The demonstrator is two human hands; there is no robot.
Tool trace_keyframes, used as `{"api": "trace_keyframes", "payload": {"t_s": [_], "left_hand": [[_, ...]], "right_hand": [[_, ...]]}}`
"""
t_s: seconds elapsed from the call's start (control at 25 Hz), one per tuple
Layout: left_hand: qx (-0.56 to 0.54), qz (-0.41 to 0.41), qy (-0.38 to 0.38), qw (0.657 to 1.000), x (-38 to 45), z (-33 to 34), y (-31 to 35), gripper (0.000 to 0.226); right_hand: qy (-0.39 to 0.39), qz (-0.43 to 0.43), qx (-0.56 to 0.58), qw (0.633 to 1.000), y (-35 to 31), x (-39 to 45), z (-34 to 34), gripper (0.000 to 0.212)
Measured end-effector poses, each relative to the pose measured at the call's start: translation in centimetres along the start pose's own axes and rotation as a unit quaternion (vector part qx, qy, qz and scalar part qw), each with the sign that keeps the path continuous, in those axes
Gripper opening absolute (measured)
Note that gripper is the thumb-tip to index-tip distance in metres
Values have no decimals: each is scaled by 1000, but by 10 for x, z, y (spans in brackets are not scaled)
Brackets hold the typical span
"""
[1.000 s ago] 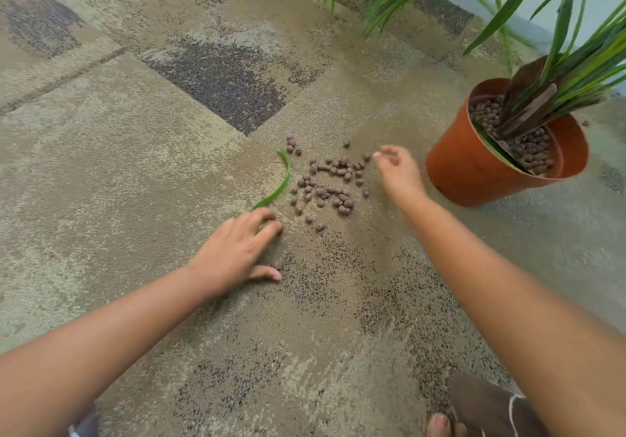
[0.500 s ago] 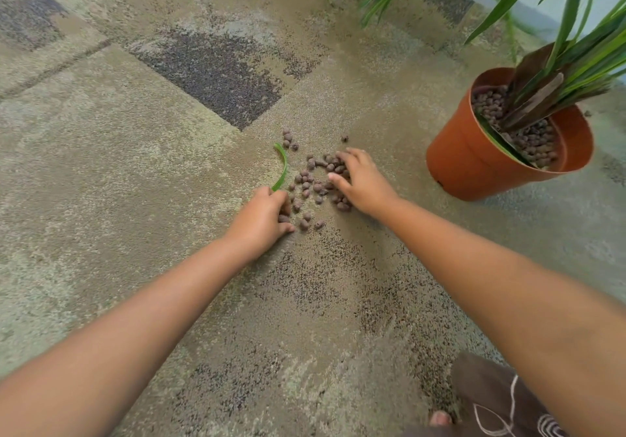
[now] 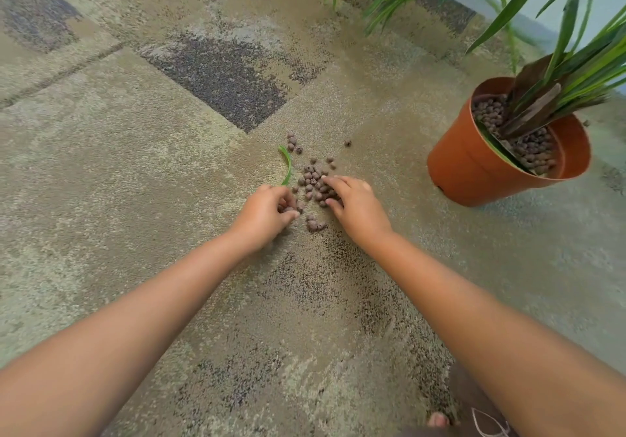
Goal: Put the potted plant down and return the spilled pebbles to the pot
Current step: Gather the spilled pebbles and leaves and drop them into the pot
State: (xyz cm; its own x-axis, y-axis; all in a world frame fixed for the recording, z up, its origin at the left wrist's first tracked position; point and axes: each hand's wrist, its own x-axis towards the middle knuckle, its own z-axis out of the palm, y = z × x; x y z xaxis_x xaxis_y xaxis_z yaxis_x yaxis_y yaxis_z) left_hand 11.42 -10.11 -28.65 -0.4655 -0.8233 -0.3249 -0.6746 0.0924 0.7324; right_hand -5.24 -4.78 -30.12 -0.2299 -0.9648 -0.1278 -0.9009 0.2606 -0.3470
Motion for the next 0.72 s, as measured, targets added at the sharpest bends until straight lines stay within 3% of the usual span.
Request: {"api": "trace_keyframes", "payload": {"t_s": [0.12,0.2,0.28,0.36,0.44,0.48,0.6,0.72], "left_hand": [[-157,-68,-16,985,5,0,34,8],[-172,-35,-24,984,17,-5,68,7],[-203,8,-24,979,34,-18,103,7],[-220,28,-26,975,54,-26,130,14],[-207,44,-24,977,73,-27,151,18],[-211,53,-25,976,80,-24,162,18],[-276,67,-40,958,88,0,201,20],[-302,72,-79,947,90,31,228,22]], "right_hand": [[16,-34,18,999,-5,8,-2,35],[13,-31,42,999,-5,17,-8,24],[2,41,131,991,-5,31,-18,19],[-34,156,321,933,2,41,-30,24],[-82,223,512,825,7,39,-48,29],[-91,231,559,791,10,34,-59,31],[-50,222,630,742,28,7,-99,32],[57,234,646,724,61,-20,-147,25]]}}
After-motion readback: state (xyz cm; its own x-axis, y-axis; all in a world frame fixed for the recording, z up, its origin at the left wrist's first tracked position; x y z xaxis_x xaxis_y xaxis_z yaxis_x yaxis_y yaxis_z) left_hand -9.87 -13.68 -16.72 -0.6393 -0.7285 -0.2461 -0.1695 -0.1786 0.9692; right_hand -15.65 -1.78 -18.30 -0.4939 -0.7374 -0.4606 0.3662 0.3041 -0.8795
